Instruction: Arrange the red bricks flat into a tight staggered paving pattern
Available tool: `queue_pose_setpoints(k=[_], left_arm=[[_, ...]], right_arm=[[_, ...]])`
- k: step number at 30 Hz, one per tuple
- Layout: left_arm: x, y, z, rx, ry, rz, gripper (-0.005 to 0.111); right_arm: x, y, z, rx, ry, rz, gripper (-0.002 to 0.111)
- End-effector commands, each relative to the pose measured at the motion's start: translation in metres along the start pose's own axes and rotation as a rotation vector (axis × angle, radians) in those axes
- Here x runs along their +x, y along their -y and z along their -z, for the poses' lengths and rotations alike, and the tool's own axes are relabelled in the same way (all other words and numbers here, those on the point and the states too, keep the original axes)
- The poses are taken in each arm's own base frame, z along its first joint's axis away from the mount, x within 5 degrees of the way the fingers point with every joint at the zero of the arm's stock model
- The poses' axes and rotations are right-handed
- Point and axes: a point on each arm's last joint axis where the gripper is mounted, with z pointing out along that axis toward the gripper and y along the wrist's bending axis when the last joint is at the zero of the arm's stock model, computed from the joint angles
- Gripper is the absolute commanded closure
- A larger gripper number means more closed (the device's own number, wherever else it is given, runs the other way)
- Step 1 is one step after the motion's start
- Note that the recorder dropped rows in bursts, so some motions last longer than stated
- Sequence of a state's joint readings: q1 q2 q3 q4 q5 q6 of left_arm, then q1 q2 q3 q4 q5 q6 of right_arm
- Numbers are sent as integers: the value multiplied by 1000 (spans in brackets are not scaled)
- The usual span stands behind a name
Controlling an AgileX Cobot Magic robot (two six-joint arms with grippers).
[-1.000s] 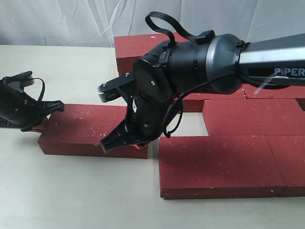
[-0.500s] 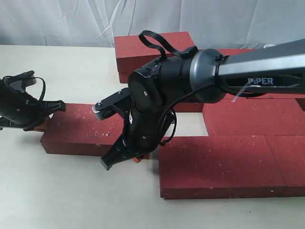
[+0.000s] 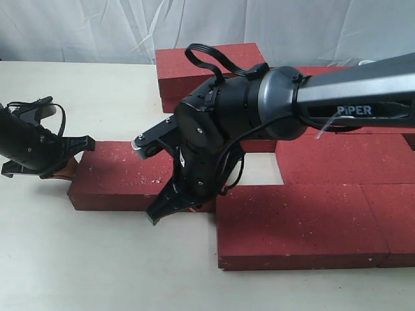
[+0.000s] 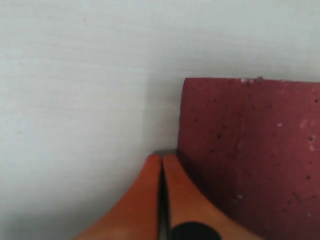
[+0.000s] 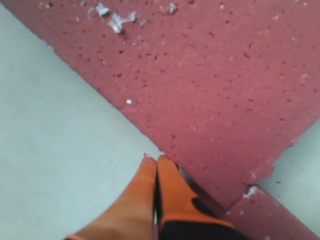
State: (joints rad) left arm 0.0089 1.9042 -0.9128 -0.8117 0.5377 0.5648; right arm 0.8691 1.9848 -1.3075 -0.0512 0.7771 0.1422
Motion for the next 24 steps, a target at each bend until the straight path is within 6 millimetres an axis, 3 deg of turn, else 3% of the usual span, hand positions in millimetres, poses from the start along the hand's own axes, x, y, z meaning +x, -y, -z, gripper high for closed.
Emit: queue_pose_setpoints(k=[1, 24], left_arm=[[1, 0, -1, 1, -2, -1, 107], [-10, 1, 2, -14, 56, -22, 107]], right_arm=[[-2, 3, 2, 26, 19, 8, 109], [-7, 5, 3, 46, 71, 7, 109]])
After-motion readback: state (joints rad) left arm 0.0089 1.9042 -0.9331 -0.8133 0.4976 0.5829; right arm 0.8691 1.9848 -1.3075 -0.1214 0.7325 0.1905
